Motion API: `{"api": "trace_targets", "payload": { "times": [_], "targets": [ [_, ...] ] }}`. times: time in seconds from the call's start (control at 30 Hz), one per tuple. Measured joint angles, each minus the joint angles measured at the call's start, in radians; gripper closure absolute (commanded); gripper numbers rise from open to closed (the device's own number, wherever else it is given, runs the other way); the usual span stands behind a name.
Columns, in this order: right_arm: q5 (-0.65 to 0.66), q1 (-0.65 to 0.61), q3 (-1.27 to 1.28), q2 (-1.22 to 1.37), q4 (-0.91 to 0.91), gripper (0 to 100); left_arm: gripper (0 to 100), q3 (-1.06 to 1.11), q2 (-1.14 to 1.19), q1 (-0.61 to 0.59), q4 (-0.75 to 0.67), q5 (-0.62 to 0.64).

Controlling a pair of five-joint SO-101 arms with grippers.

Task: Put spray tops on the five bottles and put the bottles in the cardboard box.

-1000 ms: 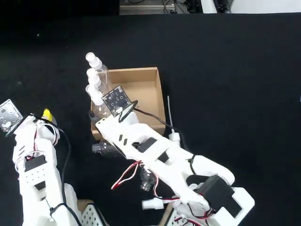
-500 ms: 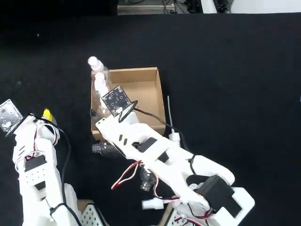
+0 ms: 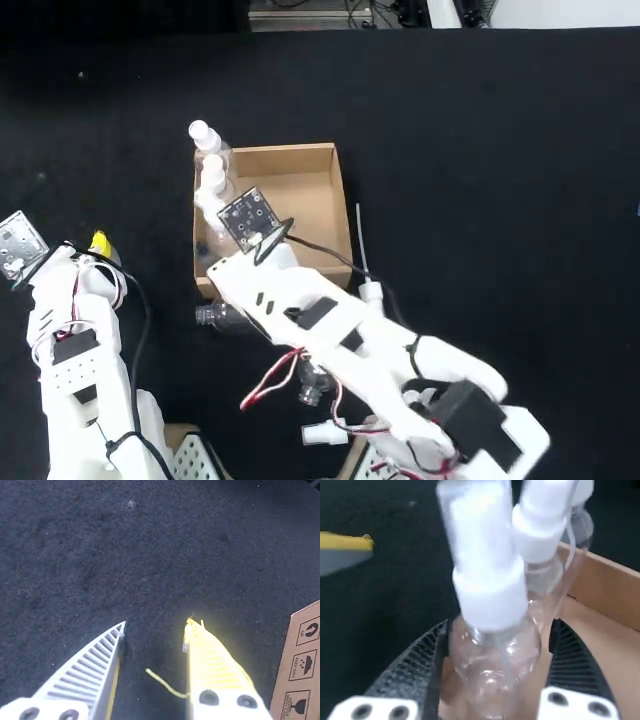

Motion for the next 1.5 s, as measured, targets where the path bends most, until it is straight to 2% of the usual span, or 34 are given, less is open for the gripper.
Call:
{"api": "trace_targets", "payload": {
  "times": [0.5, 0.63, 0.77, 0.9, 0.97, 1.1, 1.17, 1.3, 1.5],
  "targets": [
    [0.000, -0.006, 0.003, -0.069, 0.074, 74.0, 84, 0.000, 0.000, 0.000, 0.000, 0.000],
    [0.000, -0.006, 0.003, -0.086, 0.190, 74.0, 84, 0.000, 0.000, 0.000, 0.000, 0.000],
    [0.000, -0.006, -0.020, -0.190, 0.358, 74.0, 84, 0.000, 0.000, 0.000, 0.000, 0.000],
    [0.000, -0.006, -0.020, -0.301, 0.450, 74.3, 84, 0.000, 0.000, 0.000, 0.000, 0.000],
    [0.000, -0.006, -0.020, -0.362, 0.503, 79.1, 84, 0.000, 0.000, 0.000, 0.000, 0.000],
    [0.002, 0.029, -0.020, -0.459, 0.638, 99.5, 84, 0.000, 0.000, 0.000, 0.000, 0.000],
    [0.002, 0.083, -0.026, -0.474, 0.678, 95.9, 84, 0.000, 0.000, 0.000, 0.000, 0.000],
    [0.002, 0.164, -0.032, -0.477, 0.692, 98.5, 84, 0.000, 0.000, 0.000, 0.000, 0.000],
    [0.002, 0.180, -0.069, -0.410, 0.690, 98.8, 84, 0.000, 0.000, 0.000, 0.000, 0.000]
  ]
}}
